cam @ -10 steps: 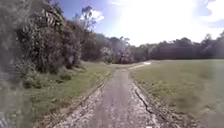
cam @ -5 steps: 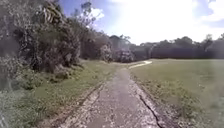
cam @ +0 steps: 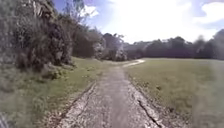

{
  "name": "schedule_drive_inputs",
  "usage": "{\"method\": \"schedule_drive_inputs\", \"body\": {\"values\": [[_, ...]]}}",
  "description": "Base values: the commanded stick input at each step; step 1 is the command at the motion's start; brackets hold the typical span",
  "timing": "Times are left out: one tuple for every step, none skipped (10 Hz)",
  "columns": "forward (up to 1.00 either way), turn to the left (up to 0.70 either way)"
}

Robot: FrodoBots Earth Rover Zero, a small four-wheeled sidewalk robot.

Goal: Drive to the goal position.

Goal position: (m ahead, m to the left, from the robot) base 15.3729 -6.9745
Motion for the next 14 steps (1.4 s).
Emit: {"method": "schedule_drive_inputs", "body": {"values": [[0.7,0.0],[0.7,0.0],[0.7,0.0],[0.7,0.0],[0.7,0.0],[0.7,0.0],[0.7,0.0],[0.7,0.0],[0.7,0.0],[0.7,0.0],[0.7,0.0],[0.7,0.0],[0.7,0.0],[0.7,0.0]]}}
